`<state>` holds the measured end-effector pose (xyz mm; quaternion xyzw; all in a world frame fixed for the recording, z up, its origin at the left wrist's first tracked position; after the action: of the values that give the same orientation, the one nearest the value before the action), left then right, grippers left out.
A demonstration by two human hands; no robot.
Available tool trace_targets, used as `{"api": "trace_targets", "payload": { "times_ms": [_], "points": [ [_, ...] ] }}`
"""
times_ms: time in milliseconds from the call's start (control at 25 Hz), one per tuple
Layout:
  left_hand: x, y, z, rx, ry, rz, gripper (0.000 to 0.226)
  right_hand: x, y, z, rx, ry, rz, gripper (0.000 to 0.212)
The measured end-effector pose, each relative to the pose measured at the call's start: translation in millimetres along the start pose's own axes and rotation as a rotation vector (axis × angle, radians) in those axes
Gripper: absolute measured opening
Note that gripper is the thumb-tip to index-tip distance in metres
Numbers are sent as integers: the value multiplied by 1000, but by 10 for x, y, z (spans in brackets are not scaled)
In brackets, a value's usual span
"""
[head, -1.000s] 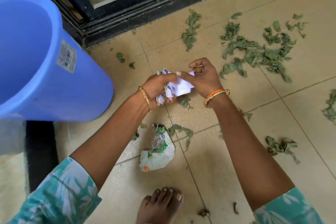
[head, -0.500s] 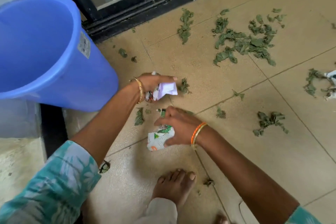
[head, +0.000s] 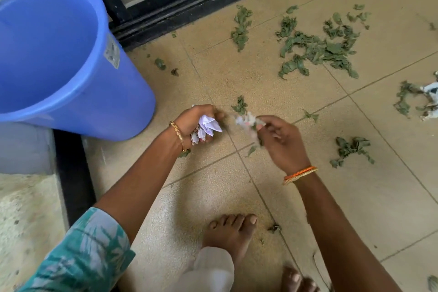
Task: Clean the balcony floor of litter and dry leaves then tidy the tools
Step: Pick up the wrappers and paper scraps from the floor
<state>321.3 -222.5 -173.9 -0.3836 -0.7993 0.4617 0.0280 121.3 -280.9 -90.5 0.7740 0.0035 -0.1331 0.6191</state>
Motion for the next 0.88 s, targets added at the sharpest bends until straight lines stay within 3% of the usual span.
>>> {"api": "trace_targets", "payload": {
  "times_ms": [40,80,120,160,200,320,440,560,680,760,880],
  "points": [
    [-244,-227,156,-119,6,-274,40,-124,3,37,31,-43,98,18],
    [-534,-515,385,-163,-125,-385,43,-222,-13,70,58,-79,202,22],
    [-625,-808,564,-149,-65,-534,40,-305,-72,103,101,-117,337,27],
    [-467,-1051,629,-82,101,-717,35,-364,-159,137,166,-149,512,32],
    [-557,-1231,775,-35,114,-906,32,-411,-247,172,243,-167,714,33],
    [-408,-1589,891,-18,238,-922,68,-468,-447,270,395,-159,1026,31],
    [-149,-1774,939,24,295,-920,58,-581,-518,269,360,-228,871,24],
    [44,-1920,1020,-33,282,-899,65,-781,-440,210,214,-388,434,16],
    [285,-2007,1045,-45,281,-689,13,-871,-374,163,115,-464,90,3],
    [414,-2020,1117,-75,264,-595,37,-984,-365,106,107,-578,-18,1],
    [579,-2144,1220,-44,295,-549,40,-1305,-294,40,132,-647,-75,16]
  ]
}}
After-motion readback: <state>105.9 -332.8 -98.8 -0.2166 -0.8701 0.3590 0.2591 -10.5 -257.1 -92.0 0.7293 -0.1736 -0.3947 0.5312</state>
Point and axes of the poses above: each hand's wrist, its own z-axis towards the middle knuckle, its own x-axis out of the palm, y = z × x, the point moved 6 cm from there along z, towards the middle knuckle, and after that the axes turned 6 degrees about x, right-handed, at the moved point
